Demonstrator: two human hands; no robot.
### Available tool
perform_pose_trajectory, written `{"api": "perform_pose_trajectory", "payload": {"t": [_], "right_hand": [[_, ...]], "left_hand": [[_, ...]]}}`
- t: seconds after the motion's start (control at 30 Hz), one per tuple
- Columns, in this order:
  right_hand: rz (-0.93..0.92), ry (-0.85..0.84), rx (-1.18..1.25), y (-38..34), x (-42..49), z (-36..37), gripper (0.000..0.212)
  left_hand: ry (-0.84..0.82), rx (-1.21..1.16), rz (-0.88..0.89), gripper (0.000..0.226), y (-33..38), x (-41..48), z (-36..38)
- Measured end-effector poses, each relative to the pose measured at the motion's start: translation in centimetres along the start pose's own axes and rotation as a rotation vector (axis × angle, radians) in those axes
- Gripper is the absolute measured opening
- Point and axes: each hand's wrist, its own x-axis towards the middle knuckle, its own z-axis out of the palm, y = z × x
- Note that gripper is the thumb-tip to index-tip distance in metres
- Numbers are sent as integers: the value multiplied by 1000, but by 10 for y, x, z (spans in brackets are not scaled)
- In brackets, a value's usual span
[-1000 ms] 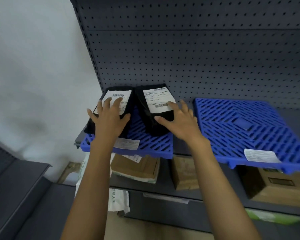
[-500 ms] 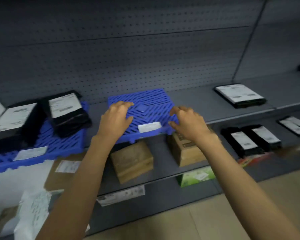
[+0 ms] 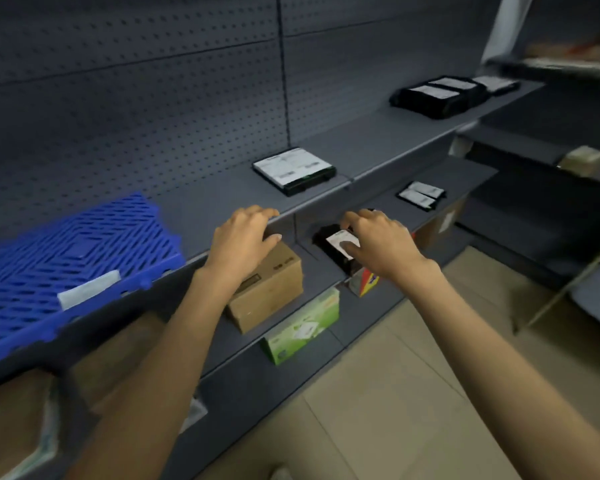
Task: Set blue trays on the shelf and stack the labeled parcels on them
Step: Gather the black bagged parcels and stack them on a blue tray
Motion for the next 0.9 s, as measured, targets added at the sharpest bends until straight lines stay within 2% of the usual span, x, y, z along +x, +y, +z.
{"api": "perform_pose_trajectory", "payload": {"t": [0.2,0.43,0.6,0.9], "right_hand": [[158,5,-26,101,18,0,34],[274,7,-95,213,89,-15,36],[304,48,-75,276,140,-22,35],[315,16,-71,406,205,-17,33]], "left_hand": [[-39,-40,183,43,77,92,43],[-28,-91,294,42,152,221,90],[-58,-119,323,41,186,301,117],[-80,-96,340,39,264,418,171]]}}
